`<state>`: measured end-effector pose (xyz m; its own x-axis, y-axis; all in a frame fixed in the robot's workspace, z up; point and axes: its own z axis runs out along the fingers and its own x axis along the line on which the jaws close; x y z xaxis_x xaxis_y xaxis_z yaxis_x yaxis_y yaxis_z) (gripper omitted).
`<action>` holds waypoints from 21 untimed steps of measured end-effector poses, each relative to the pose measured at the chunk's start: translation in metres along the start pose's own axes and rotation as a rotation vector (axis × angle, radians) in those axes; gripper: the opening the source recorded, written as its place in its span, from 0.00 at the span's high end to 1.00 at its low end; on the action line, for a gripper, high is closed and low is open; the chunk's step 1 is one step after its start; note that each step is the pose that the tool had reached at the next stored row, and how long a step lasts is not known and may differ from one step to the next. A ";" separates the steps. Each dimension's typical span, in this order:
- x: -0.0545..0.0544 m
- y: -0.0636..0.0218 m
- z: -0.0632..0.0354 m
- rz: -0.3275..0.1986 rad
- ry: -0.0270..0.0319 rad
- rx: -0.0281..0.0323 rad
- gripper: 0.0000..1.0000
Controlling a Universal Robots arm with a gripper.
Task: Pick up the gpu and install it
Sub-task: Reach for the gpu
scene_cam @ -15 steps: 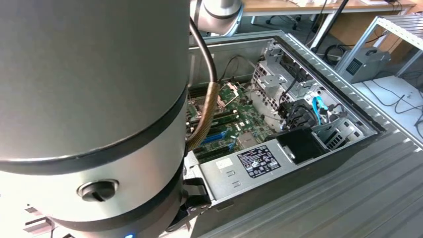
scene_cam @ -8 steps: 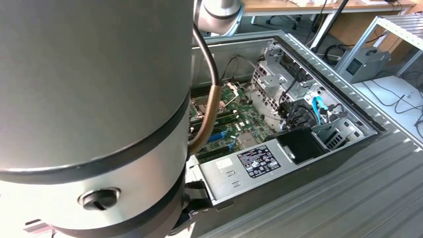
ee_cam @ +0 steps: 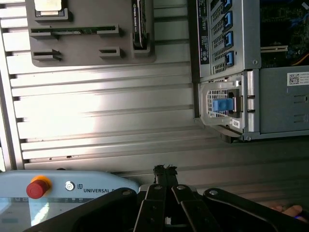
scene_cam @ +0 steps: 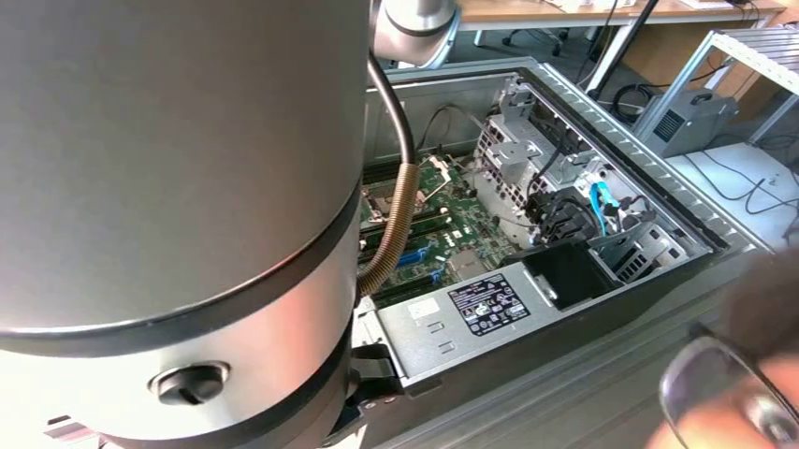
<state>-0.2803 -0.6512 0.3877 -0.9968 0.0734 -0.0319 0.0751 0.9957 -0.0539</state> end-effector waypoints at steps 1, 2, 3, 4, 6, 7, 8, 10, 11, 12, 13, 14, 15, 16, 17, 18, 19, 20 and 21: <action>0.000 0.0001 -0.0001 0.000 0.0001 0.0000 0.89; 0.000 0.0004 -0.0002 0.000 0.0000 -0.0001 0.89; 0.000 0.0010 -0.0002 0.000 0.0001 -0.0001 0.89; 0.000 0.0018 -0.0001 0.000 0.0001 -0.0002 0.89; 0.000 0.0019 -0.0001 0.000 0.0000 -0.0002 0.89; 0.000 0.0020 -0.0001 0.000 0.0001 -0.0001 0.89; 0.000 0.0020 -0.0001 0.000 0.0001 -0.0001 0.89; 0.000 0.0020 -0.0001 0.000 0.0001 -0.0002 0.89; 0.000 0.0020 -0.0001 0.000 0.0001 -0.0001 0.89; 0.000 0.0020 -0.0001 0.000 0.0000 -0.0005 0.89; 0.000 0.0020 -0.0001 0.000 0.0002 -0.0015 0.89; 0.000 0.0020 -0.0001 0.000 0.0002 -0.0016 0.89; 0.000 0.0020 -0.0001 0.000 0.0002 -0.0017 0.89; 0.000 0.0020 -0.0001 0.000 0.0002 -0.0017 0.89; 0.000 0.0020 -0.0001 0.000 0.0001 -0.0017 0.89; 0.000 0.0020 -0.0001 0.000 0.0002 -0.0017 0.89; 0.000 0.0020 -0.0001 0.000 0.0002 -0.0017 0.89; 0.000 0.0021 0.0001 0.000 0.0001 -0.0018 0.89; 0.000 0.0025 0.0002 0.000 0.0001 -0.0019 0.89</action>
<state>-0.2802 -0.6487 0.3874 -0.9968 0.0734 -0.0318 0.0750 0.9958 -0.0520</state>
